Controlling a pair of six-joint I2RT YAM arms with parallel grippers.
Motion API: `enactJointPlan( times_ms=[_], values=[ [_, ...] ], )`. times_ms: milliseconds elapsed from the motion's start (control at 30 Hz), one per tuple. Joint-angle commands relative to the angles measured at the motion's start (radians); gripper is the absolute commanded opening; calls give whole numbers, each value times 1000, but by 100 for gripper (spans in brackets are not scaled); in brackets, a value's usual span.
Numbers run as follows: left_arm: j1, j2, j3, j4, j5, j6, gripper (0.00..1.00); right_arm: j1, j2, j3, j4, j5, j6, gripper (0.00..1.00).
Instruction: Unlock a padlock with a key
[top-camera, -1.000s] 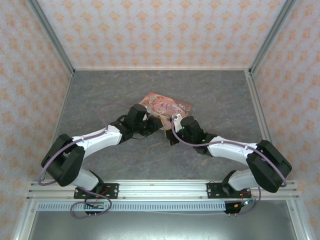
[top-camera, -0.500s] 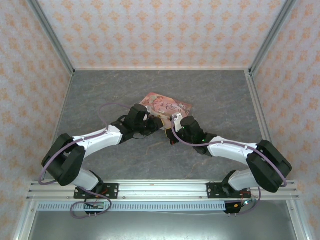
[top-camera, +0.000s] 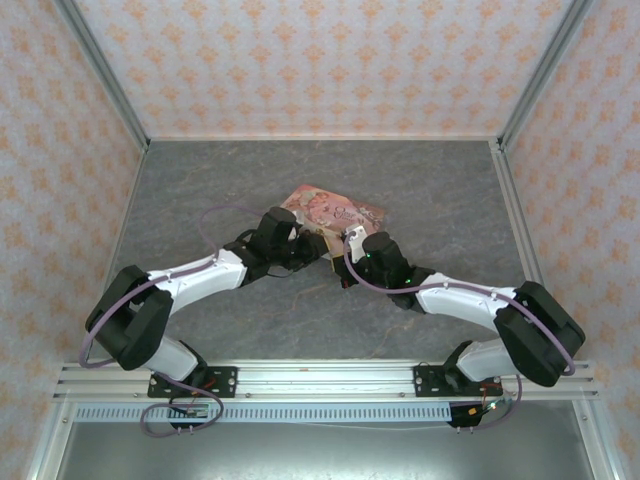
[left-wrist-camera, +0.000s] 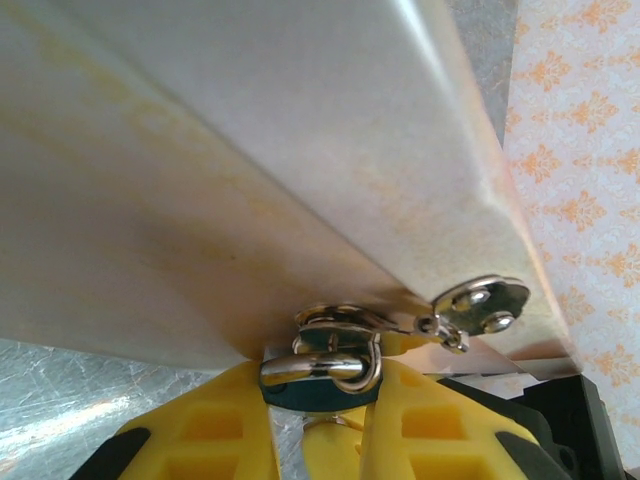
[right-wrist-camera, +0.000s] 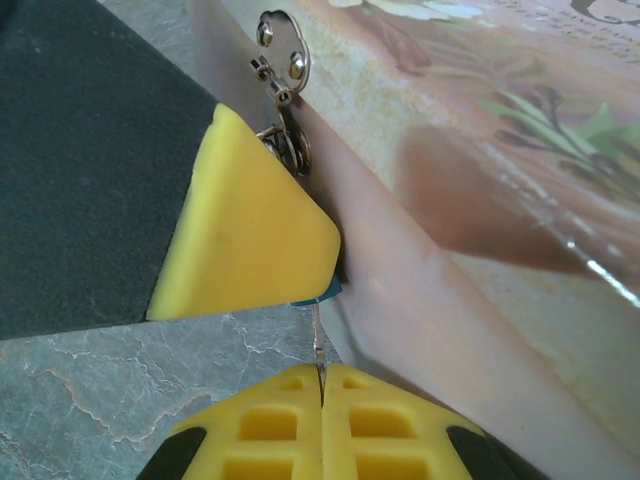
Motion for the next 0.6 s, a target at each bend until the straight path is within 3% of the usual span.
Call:
enactJointPlan(
  times_ms=[0, 567],
  values=[
    [-34, 19, 29, 12, 74, -10, 13, 1, -32, 23, 127, -12, -45, 0],
    [-37, 27, 42, 19, 88, -23, 13, -73, 21, 33, 238, -185, -7, 0]
  ],
)
